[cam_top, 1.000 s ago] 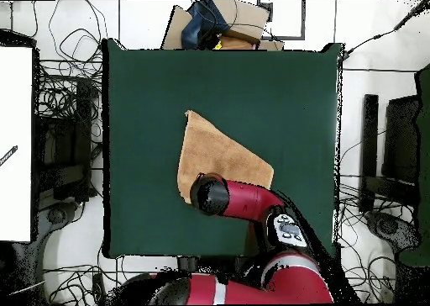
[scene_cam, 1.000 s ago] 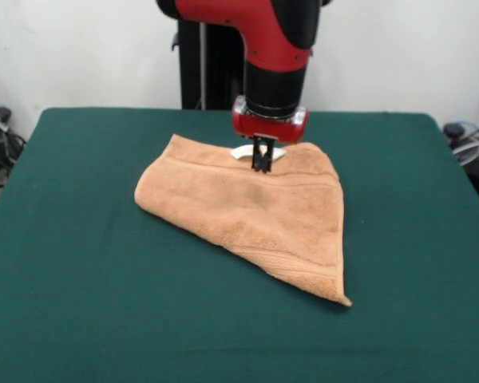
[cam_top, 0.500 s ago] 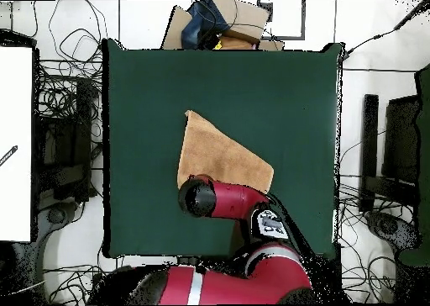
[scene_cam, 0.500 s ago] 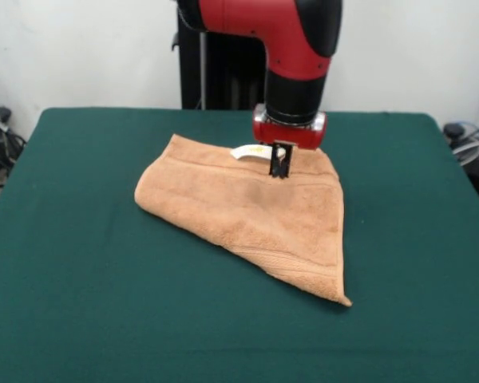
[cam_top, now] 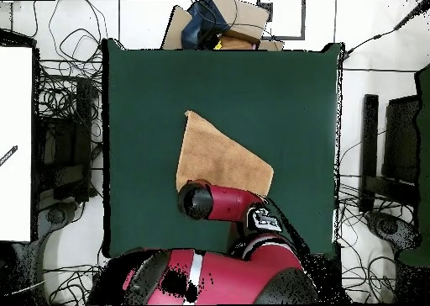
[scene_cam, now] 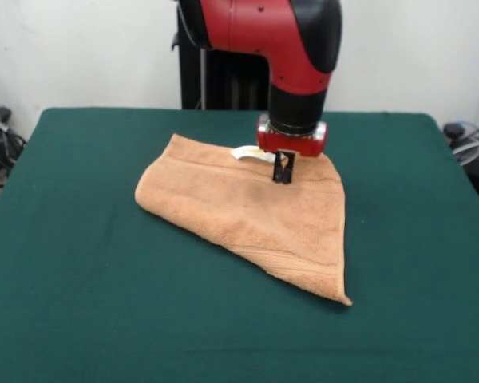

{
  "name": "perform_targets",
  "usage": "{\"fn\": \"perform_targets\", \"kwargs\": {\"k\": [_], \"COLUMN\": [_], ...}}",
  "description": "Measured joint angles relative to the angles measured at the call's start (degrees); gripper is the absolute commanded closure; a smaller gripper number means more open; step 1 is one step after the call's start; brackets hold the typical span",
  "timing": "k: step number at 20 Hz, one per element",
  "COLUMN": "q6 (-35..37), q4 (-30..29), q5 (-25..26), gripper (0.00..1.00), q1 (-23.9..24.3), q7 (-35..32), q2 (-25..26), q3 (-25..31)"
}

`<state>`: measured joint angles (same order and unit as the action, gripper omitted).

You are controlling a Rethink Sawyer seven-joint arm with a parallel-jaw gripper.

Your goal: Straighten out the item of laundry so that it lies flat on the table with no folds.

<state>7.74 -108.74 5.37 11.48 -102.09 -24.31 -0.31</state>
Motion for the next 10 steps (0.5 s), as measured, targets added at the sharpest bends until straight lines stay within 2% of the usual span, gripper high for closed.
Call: {"fn": "perform_targets", "kwargs": {"k": [10], "q6": [-0.6], "q4": [0.0], "q5": [-0.9], "gripper": [1.0], "q1": [-2.0], "q7": [0.0], "q2": [0.0], "q3": [-0.7]}}
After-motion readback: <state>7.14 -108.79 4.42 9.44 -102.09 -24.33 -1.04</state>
